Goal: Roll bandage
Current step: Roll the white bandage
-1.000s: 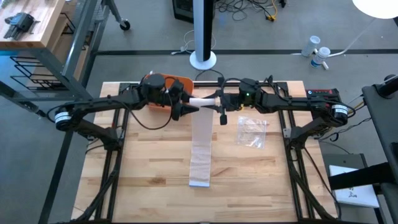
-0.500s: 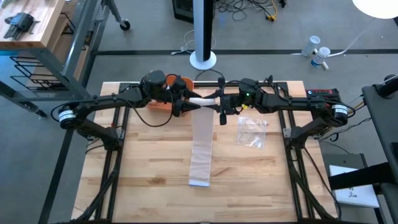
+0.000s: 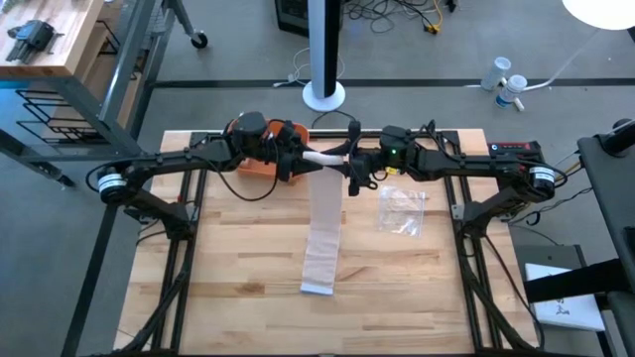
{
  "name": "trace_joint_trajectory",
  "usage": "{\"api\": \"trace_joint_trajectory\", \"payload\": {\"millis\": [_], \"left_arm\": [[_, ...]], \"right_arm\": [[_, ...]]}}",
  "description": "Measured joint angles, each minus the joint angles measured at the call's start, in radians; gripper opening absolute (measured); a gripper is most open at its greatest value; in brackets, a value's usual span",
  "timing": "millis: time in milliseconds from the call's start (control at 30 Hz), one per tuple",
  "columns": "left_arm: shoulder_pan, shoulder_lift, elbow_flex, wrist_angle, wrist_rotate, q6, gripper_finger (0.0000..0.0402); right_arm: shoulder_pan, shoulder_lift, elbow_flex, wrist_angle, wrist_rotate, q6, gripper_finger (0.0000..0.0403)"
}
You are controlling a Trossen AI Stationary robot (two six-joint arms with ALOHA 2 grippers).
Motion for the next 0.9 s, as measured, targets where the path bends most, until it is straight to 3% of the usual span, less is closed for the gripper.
{"api": "trace_joint_trajectory", "payload": {"millis": [467, 900], "left_arm": [[0.0, 0.0, -0.001, -0.019, 0.008, 0.026, 0.0229], [0.0, 0.0, -0.001, -0.03, 0.02, 0.032, 0.0228]], "right_arm": [[0.007, 0.0, 0.0, -0.002, 0.029, -0.138, 0.0101], [0.028, 0.001, 0.0, 0.003, 0.078, -0.218, 0.0103]]}}
